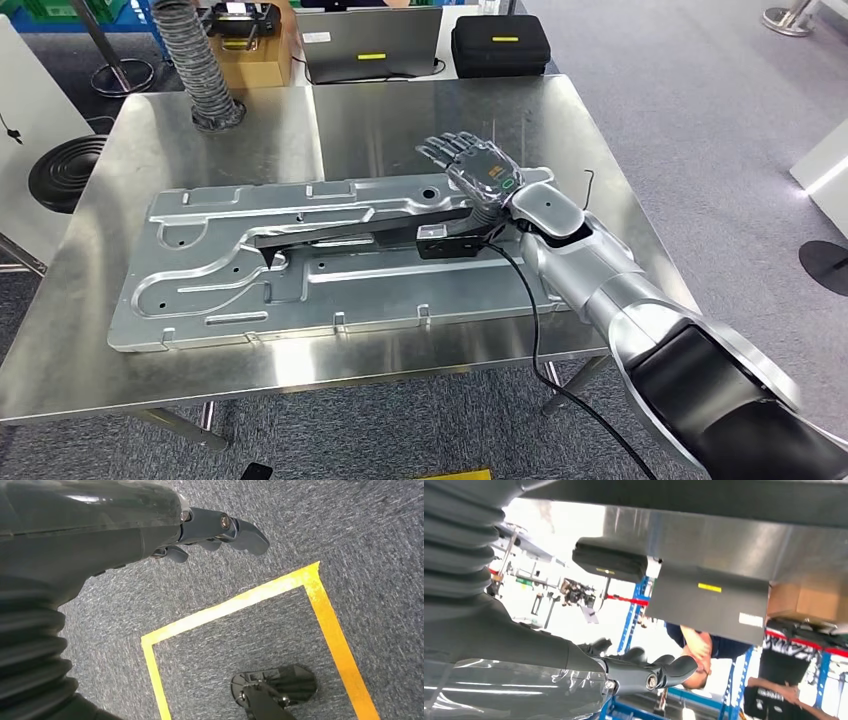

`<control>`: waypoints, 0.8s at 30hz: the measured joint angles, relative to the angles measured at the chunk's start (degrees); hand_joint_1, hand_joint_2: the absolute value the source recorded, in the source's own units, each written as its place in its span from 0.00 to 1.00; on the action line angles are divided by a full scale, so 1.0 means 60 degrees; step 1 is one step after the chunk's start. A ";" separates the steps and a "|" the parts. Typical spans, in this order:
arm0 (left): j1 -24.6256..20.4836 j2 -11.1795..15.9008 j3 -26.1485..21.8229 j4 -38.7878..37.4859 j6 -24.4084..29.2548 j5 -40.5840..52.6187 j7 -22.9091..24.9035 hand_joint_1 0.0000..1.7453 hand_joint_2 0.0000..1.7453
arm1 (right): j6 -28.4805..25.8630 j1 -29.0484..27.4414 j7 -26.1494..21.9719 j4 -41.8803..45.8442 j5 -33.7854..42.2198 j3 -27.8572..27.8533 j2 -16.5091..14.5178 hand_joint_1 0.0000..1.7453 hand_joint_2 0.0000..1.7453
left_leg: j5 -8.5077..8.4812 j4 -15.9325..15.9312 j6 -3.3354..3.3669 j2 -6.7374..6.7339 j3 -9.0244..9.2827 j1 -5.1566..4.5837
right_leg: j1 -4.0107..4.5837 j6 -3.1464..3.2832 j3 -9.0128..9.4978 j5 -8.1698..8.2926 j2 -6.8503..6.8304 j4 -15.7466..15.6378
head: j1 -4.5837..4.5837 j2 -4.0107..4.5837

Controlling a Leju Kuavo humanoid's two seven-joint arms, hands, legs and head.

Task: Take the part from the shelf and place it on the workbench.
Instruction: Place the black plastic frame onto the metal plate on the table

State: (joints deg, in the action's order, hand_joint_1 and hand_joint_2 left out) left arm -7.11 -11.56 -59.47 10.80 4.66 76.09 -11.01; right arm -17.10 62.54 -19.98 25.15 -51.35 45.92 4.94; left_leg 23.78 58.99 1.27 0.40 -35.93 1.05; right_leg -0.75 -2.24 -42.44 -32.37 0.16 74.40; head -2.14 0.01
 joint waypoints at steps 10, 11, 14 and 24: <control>-0.0001 0.0005 -0.0019 0.0000 -0.0015 -0.0118 -0.0141 0.00 0.00 | 0.0775 0.0119 -0.0230 -0.0114 0.0446 -0.0283 0.0067 0.00 0.00 | 0.0016 0.0003 -0.0260 -0.0017 -0.0009 -0.0074 | 0.0146 0.0419 0.1357 0.1262 -0.0041 -0.2771 | -0.0001 0.0001; 0.0001 0.0010 -0.0023 0.0000 -0.0014 -0.0141 -0.0145 0.00 0.00 | 0.0855 0.0147 -0.0262 -0.0121 0.0508 -0.0338 0.0107 0.00 0.00 | 0.0161 0.0188 -0.0308 -0.0018 -0.0083 -0.0076 | 0.0113 0.0461 0.1385 0.1307 -0.0049 -0.2838 | -0.0001 0.0001; 0.0026 0.0036 -0.0039 0.0000 -0.0015 -0.0168 -0.0138 0.00 0.00 | 0.0985 0.0249 -0.0285 -0.0142 0.0586 -0.0482 0.0296 0.00 0.00 | 0.1037 0.1799 -0.0419 -0.0019 -0.0760 -0.0045 | 0.0076 0.0525 0.1414 0.1353 -0.0069 -0.2909 | 0.0000 -0.0001; 0.0146 0.0127 -0.0119 0.0000 -0.0099 -0.0199 -0.0076 0.00 0.00 | 0.1434 0.1001 -0.0271 -0.0086 0.0573 -0.0854 0.1474 0.00 0.00 | 0.0156 0.0079 -0.0220 -0.0007 0.0102 -0.0014 | 0.0113 0.0194 0.1287 0.1229 -0.0025 -0.2664 | 0.0001 0.0000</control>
State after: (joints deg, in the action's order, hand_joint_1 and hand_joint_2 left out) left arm -6.24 -10.80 -60.19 10.80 4.06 74.90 -11.47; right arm -8.50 68.55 -21.61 24.63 -47.91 40.79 13.78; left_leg 24.72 59.47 -0.06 0.36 -35.32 0.96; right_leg -0.07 -1.07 -34.72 -25.00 0.01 58.42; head -2.14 0.01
